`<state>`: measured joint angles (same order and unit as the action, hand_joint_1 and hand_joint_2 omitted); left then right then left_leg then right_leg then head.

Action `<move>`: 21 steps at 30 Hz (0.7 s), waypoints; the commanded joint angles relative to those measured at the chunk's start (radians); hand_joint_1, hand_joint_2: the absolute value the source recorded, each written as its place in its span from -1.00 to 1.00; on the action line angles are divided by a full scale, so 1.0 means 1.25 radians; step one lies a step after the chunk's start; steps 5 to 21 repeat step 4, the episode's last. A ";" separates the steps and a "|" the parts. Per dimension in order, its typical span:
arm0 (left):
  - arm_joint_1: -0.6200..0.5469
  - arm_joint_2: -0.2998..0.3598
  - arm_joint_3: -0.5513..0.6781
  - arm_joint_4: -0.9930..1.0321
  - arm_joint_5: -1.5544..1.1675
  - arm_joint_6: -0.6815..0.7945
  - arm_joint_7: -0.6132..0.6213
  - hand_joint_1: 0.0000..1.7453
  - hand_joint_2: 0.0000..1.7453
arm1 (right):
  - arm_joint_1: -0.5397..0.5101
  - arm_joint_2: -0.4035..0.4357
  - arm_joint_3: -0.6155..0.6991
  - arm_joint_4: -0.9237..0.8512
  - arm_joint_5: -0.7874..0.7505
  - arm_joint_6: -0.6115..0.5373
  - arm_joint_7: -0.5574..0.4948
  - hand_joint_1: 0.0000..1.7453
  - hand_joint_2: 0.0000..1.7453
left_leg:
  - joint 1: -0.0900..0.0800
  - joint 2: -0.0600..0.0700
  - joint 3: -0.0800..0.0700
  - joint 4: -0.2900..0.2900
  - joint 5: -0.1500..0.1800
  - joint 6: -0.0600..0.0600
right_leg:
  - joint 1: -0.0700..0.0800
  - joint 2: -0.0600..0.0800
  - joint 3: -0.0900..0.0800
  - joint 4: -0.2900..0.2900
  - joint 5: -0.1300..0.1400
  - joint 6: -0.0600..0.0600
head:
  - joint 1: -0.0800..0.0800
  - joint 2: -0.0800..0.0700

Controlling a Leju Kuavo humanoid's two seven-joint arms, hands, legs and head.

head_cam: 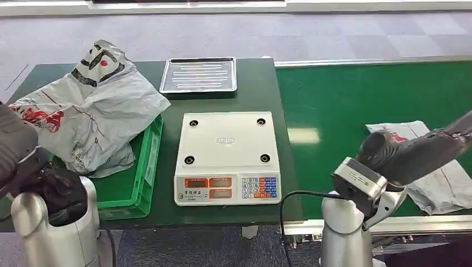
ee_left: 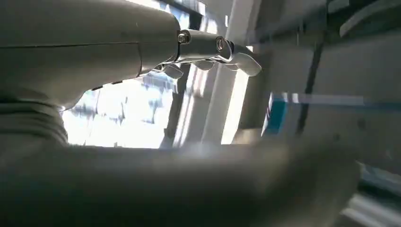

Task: Moved the parcel from conveyor to table for the left to box.

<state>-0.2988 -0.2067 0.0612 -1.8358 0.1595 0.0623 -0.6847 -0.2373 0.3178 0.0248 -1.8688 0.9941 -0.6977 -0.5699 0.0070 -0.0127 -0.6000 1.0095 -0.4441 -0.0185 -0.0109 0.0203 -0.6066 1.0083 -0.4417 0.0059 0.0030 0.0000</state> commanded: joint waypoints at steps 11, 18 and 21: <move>0.173 -0.032 -0.119 0.040 -0.077 0.001 -0.011 -1.00 1.00 | 0.056 -0.037 0.114 0.134 0.007 0.000 0.101 -1.00 1.00 | 0.000 0.001 0.004 -0.003 0.000 0.000 | 0.000 -0.001 0.004 -0.003 0.000 0.000 | 0.000 0.000; 0.173 -0.032 -0.119 0.040 -0.077 0.001 -0.011 -1.00 1.00 | 0.056 -0.037 0.114 0.134 0.007 0.000 0.101 -1.00 1.00 | 0.000 0.001 0.004 -0.003 0.000 0.000 | 0.000 -0.001 0.004 -0.003 0.000 0.000 | 0.000 0.000; 0.173 -0.032 -0.119 0.040 -0.077 0.001 -0.011 -1.00 1.00 | 0.056 -0.037 0.114 0.134 0.007 0.000 0.101 -1.00 1.00 | 0.000 0.001 0.004 -0.003 0.000 0.000 | 0.000 -0.001 0.004 -0.003 0.000 0.000 | 0.000 0.000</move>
